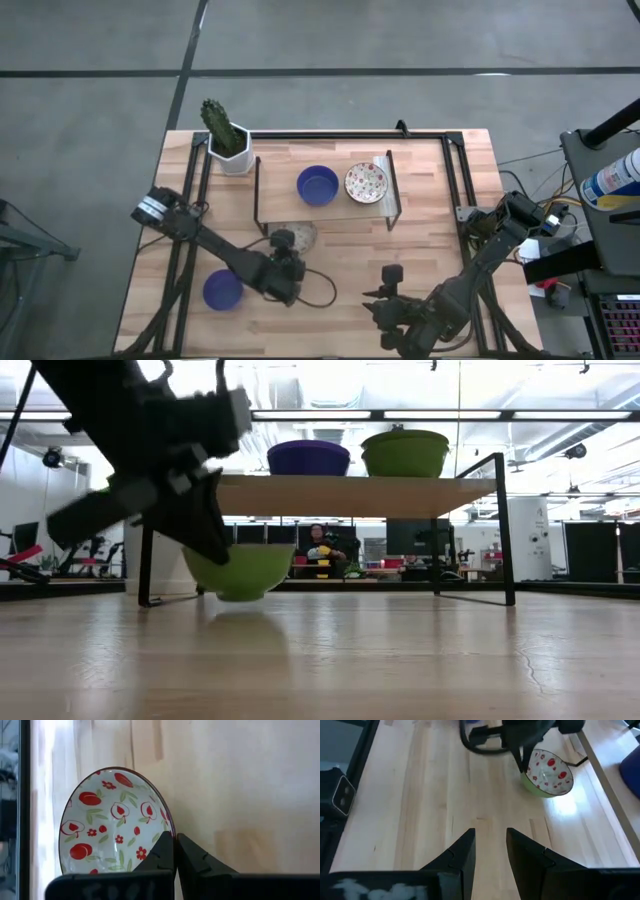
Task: Pick & Place Mini bowls
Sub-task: Stack the red and white bowl on the stacked red and white bowl on the shelf
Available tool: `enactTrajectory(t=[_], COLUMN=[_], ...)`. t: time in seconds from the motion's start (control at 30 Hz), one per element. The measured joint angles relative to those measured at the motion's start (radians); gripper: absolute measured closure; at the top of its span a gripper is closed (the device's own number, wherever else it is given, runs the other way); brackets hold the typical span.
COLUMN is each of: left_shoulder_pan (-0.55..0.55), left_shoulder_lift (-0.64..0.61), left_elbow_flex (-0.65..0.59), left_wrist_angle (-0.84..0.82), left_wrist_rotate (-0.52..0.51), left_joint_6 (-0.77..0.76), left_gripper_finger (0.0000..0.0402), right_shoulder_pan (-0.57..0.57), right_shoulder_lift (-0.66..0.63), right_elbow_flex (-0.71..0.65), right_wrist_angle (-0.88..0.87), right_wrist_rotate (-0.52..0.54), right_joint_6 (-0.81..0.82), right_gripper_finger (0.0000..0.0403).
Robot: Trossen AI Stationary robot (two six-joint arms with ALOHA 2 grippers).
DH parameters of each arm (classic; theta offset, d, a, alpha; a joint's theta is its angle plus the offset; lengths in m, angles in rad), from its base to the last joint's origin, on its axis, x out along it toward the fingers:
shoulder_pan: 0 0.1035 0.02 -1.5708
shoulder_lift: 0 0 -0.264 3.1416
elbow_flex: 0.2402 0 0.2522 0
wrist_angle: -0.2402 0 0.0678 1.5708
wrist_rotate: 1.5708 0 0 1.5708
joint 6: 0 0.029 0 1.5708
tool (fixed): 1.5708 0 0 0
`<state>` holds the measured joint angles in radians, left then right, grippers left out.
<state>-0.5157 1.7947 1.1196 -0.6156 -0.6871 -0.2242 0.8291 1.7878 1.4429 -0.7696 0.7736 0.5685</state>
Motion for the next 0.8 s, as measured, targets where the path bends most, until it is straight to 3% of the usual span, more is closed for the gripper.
enactTrajectory(t=[0.2, 0.63, 0.8], left_shoulder_pan=[-0.036, -0.079, -0.079], left_shoulder_lift=[0.000, 0.000, 0.000], left_elbow_flex=[0.076, 0.217, 0.255], left_wrist_angle=[-0.052, -0.058, -0.058], left_wrist_rotate=[0.006, 0.137, 0.258], left_joint_6=[0.025, 0.104, 0.126], left_gripper_finger=[0.0401, 0.0401, 0.0401], right_shoulder_pan=[0.000, -0.028, -0.058], right_shoulder_lift=[0.000, 0.000, 0.000], right_elbow_flex=[0.000, 0.000, 0.000], right_wrist_angle=[0.001, 0.072, 0.122], right_wrist_rotate=[-0.058, -0.102, -0.161], right_joint_6=[-0.045, -0.267, -0.381], right_gripper_finger=[0.0298, 0.0297, 0.0281])
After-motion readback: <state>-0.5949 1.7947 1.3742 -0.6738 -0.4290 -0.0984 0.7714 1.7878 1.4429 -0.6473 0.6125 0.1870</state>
